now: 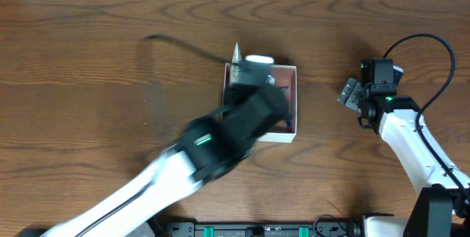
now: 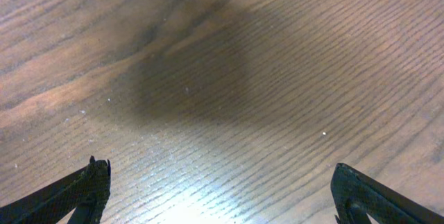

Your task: Pack container

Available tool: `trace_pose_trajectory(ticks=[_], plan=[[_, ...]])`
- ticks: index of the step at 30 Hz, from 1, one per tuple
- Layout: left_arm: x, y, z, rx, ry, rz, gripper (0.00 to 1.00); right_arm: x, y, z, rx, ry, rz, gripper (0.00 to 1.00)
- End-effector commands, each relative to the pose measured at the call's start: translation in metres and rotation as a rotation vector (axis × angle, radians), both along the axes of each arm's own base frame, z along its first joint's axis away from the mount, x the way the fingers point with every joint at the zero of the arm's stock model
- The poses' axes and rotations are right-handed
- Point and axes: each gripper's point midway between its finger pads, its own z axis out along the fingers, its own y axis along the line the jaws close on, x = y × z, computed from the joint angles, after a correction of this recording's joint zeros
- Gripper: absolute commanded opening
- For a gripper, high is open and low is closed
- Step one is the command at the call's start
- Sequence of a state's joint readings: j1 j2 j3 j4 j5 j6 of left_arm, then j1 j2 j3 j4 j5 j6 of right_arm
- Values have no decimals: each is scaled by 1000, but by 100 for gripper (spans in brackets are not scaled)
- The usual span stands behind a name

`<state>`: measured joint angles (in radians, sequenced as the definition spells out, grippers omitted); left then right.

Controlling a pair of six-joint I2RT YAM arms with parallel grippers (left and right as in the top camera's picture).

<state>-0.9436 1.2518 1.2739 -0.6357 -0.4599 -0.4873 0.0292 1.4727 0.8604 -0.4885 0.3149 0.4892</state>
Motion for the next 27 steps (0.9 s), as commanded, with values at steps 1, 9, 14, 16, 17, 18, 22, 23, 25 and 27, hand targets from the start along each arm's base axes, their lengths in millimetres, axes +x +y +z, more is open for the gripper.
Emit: trace_pose_trajectory(ticks=[1,9,14,16,17,18,22,23,25,27], plan=[[-18,35,33,26,-77,-11,57,0,-4,2,-17,-3,-15,99],[-118,88,32,31,53,-335,93,0,-4,2,-17,-3,-15,99],[-154,125,1,-51,271,-201,98,0,-4,2,-17,-3,-15,99],[-159,133,-19,-66,362,-112,98,0,-4,2,-17,-3,-15,99],[-159,133,-27,-83,394,-69,98,0,-4,2,-17,-3,-15,99],[-158,132,-36,-103,423,-26,98,0,-4,2,-17,-3,-15,99],[-143,114,-67,-152,442,46,98,0,-4,2,-17,-3,-15,99],[-133,108,-70,-164,406,55,98,0,-4,2,-17,-3,-15,99],[-110,94,-72,-169,299,28,98,0,-4,2,-17,-3,-15,99],[-92,72,-73,-120,171,-87,98,0,-4,2,-17,-3,-15,99]])
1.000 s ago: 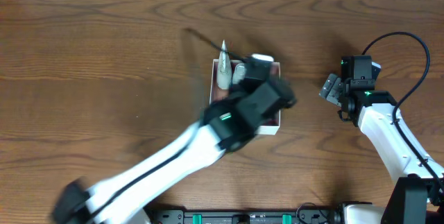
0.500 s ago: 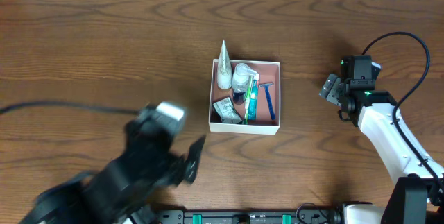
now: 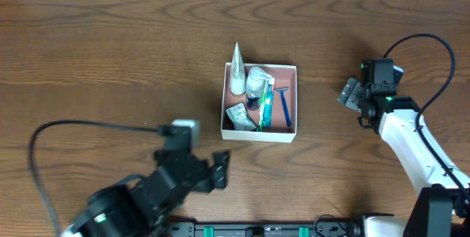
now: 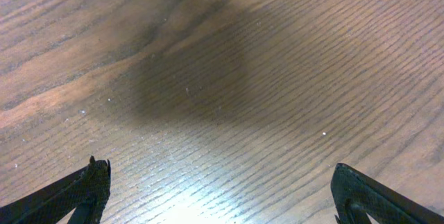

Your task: Pack container

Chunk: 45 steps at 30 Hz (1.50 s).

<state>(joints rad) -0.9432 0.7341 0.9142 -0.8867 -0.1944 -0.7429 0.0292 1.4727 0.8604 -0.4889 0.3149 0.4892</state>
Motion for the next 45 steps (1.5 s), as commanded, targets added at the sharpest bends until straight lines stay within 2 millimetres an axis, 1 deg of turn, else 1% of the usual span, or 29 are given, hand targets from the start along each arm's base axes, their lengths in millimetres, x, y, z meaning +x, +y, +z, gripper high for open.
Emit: trace_pose_trajectory(ticks=[1,3,6,8,11,13,16,20,25,28,35,38,45], plan=[[25,-17,-9,108,-192,-118,98,0,-4,2,-17,-3,-15,99],[38,-35,-12,192,-342,-250,98,0,-4,2,-17,-4,-15,99],[50,-51,-26,323,-477,-389,98,0,-4,2,-17,-3,-15,99],[50,-56,-40,395,-507,-461,98,0,-4,2,-17,-3,-15,99],[47,-52,-56,462,-509,-515,98,0,-4,2,-17,-3,-15,99],[47,-45,-67,478,-491,-510,98,0,-4,2,-17,-3,-15,99],[45,-35,-80,452,-462,-509,98,0,-4,2,-17,-3,-15,99],[50,-20,-85,366,-479,-460,98,0,-4,2,-17,-3,-15,99],[55,7,-88,255,-492,-328,98,0,-4,2,-17,-3,-15,99],[61,27,-83,197,-529,-206,98,0,-4,2,-17,-3,-15,99],[70,53,-61,116,-731,-71,98,0,-4,2,-17,-3,-15,99],[73,62,-58,108,-785,-27,98,0,-4,2,-17,-3,-15,99],[81,95,-54,146,-834,106,98,0,-4,2,-17,-3,-15,99]])
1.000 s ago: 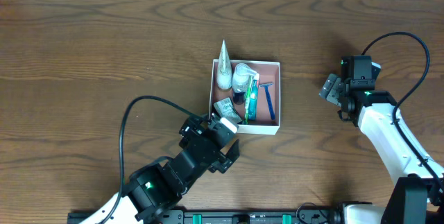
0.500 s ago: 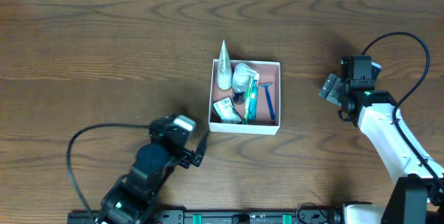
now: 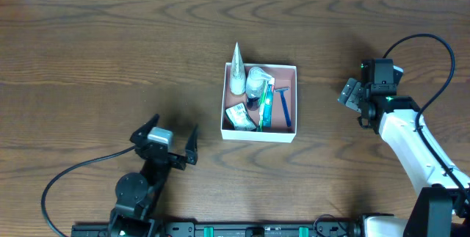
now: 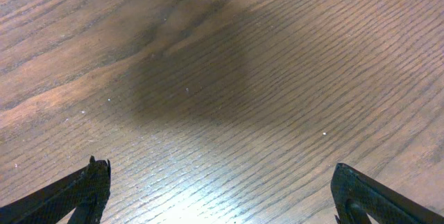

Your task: Pack container

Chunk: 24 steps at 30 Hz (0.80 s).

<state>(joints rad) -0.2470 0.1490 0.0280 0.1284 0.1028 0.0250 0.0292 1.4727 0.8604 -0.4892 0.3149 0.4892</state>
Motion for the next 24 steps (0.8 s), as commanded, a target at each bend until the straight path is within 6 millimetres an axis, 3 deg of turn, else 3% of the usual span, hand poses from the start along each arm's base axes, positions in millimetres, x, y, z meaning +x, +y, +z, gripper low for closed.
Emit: trace_pose_trajectory(ticks=[1,11,18,22,24], plan=[[2,13,4,-17,-32,49,98,0,-4,2,-17,-4,-15,99],[2,54,18,-7,-105,211,98,0,-4,2,-17,-4,-15,99],[2,69,4,1,-49,270,98,0,-4,2,-17,-4,-15,99],[-1,69,-26,13,73,272,98,0,-4,2,-17,-4,-15,99],[-1,71,-25,15,69,284,98,0,-4,2,-17,-4,-15,99]])
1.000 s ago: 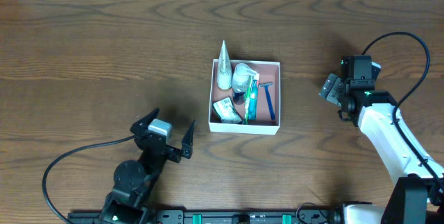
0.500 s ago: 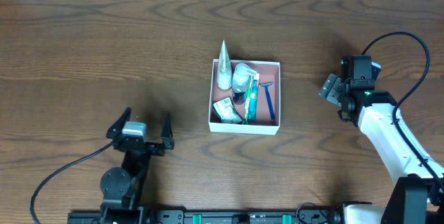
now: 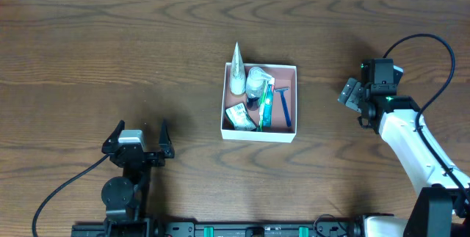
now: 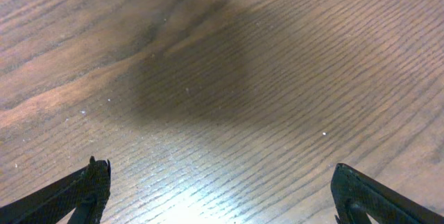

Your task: Pack container

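The white open box (image 3: 223, 97) stands in the middle of the table. Inside it lie a white cone-topped tube (image 3: 236, 68), a small pale bottle (image 3: 255, 81), a green toothbrush (image 3: 263, 109), a blue razor (image 3: 284, 105) and a small packet (image 3: 236, 116). My left gripper (image 3: 139, 133) is open and empty near the front left, well away from the box. To the right of the box, my right gripper (image 3: 351, 99) hangs open over bare wood; its wrist view shows the right gripper (image 4: 222, 182) with one fingertip (image 4: 97, 179) at each side and nothing between them.
The dark wooden table (image 3: 95, 53) spreads out on all sides of the box. A black cable (image 3: 62, 189) trails from the left arm at the front edge. Another cable (image 3: 422, 42) loops above the right arm.
My left gripper has moved further left and closer to the front edge, still open and empty. The right arm and the box's contents are as before.
My left arm was first stretched over the box, hiding most of it. Later it stood at the front left with the box and its items in full view. Since then it has been lower and further left at each moment. The right gripper stayed open in place.
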Available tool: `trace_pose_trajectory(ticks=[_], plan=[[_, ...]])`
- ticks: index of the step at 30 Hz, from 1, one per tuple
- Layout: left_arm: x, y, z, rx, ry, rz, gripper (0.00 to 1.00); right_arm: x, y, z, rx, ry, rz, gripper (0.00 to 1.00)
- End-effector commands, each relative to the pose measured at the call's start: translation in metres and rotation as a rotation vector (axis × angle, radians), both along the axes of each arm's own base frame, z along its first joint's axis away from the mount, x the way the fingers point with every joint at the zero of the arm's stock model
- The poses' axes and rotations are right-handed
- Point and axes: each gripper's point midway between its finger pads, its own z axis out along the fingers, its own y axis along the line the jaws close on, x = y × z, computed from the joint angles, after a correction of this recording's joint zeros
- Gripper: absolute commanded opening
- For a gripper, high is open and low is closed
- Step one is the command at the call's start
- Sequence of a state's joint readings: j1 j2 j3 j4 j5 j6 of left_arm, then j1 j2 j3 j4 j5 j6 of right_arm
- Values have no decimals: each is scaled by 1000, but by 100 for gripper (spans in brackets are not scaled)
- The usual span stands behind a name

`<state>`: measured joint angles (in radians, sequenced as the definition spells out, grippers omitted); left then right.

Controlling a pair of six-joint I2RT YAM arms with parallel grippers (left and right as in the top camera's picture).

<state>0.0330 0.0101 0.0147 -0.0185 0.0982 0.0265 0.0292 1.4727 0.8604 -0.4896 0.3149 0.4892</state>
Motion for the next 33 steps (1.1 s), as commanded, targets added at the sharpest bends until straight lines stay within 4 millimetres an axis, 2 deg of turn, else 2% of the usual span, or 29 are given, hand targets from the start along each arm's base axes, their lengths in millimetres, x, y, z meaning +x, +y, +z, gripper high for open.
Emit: trace_pose_trajectory(ticks=[1,33], plan=[[-1,1,-15,4,49,3,98,0,-4,2,-17,-4,-15,99],[-1,-1,-15,2,50,-5,98,0,-4,6,-17,-16,-15,99]])
